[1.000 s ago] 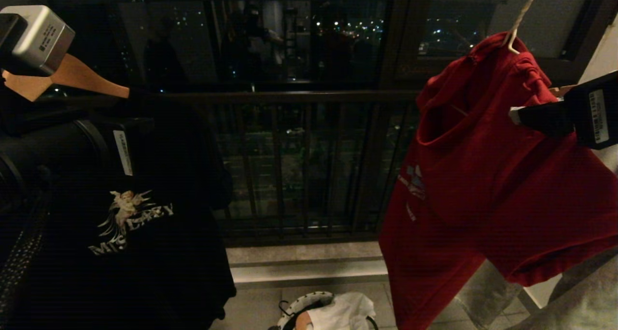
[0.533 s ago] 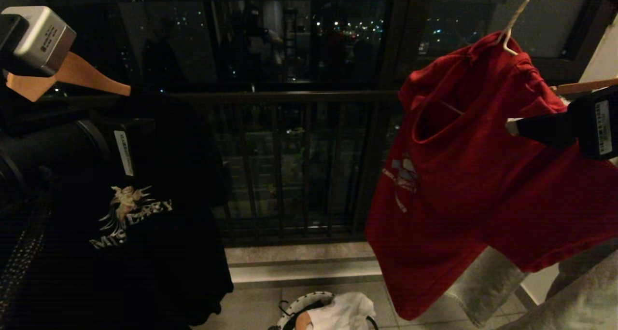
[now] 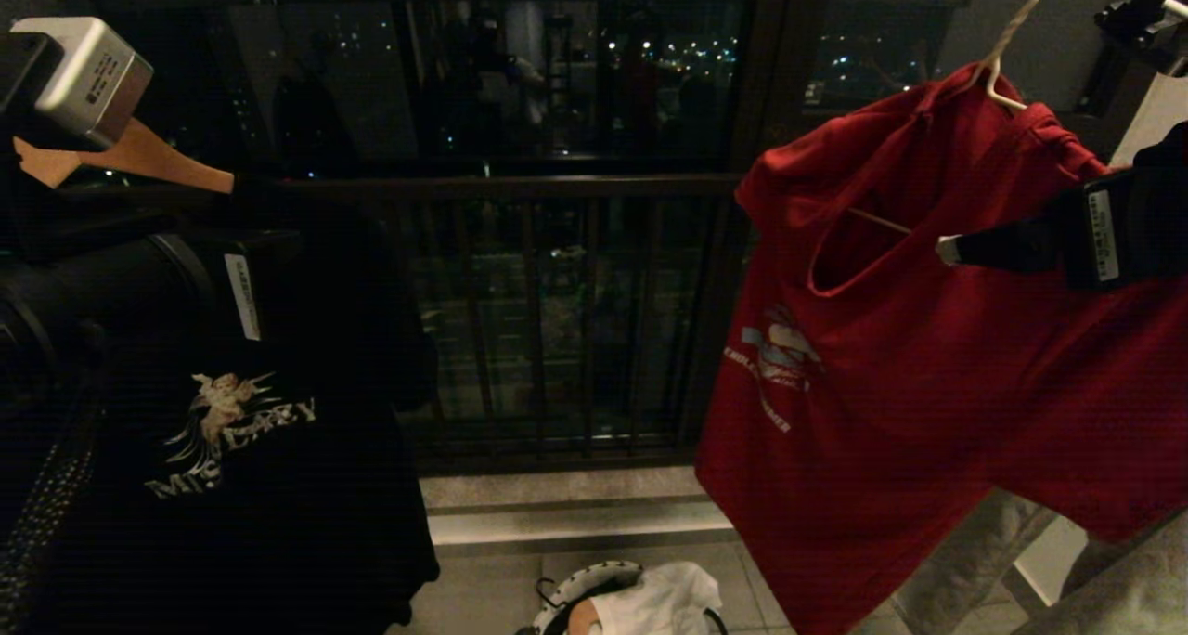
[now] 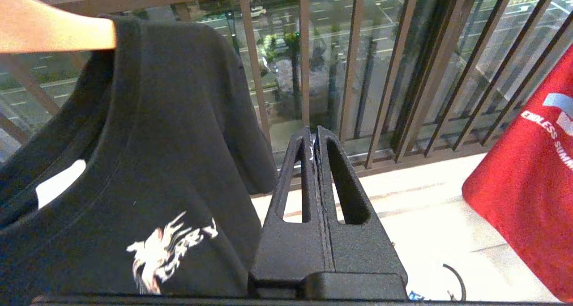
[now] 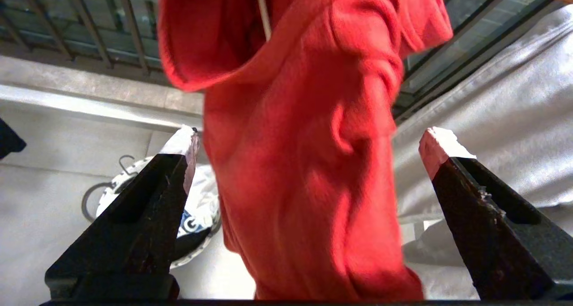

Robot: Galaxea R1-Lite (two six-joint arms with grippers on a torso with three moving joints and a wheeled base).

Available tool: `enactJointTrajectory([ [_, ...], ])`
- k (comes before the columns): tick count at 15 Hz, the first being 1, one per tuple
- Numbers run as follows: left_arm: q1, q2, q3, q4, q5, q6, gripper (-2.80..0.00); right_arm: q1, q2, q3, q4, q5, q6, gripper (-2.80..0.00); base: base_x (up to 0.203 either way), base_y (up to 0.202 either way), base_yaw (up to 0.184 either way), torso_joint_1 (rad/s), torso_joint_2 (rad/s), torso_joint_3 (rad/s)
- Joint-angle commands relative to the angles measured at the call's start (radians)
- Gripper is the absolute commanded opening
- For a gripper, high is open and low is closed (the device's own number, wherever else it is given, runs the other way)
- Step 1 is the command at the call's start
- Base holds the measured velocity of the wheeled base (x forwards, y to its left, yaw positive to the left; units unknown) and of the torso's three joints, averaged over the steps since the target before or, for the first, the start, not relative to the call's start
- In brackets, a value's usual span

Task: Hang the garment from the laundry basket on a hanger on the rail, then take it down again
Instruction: Take the clothes off the clothes rack

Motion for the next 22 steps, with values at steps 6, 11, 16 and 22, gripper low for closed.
enactJointTrajectory([
  [6,0.0,0.014,0.005,-0.001,0.003,0.001,-2.8,-0.006,0.004,-0.001,0.008,0.0,-0.002,-2.8,0.0,0.0,0.0,0.0,0.0,0.0],
  [11,0.0,0.027,0.008,-0.001,0.001,0.001,-2.8,-0.006,-0.015,0.008,0.012,0.001,-0.007,-2.8,0.0,0.0,0.0,0.0,0.0,0.0],
  [16,-0.007,0.106,0.013,-0.02,-0.006,-0.008,-2.8,0.002,-0.034,0.008,0.011,0.028,-0.021,-2.8,0.0,0.0,0.0,0.0,0.0,0.0],
  [22,-0.058,0.207,-0.04,-0.192,-0.122,-0.012,-2.8,0.0,-0.082,0.01,0.011,0.127,-0.102,-2.8,0.0,0.0,0.0,0.0,0.0,0.0],
])
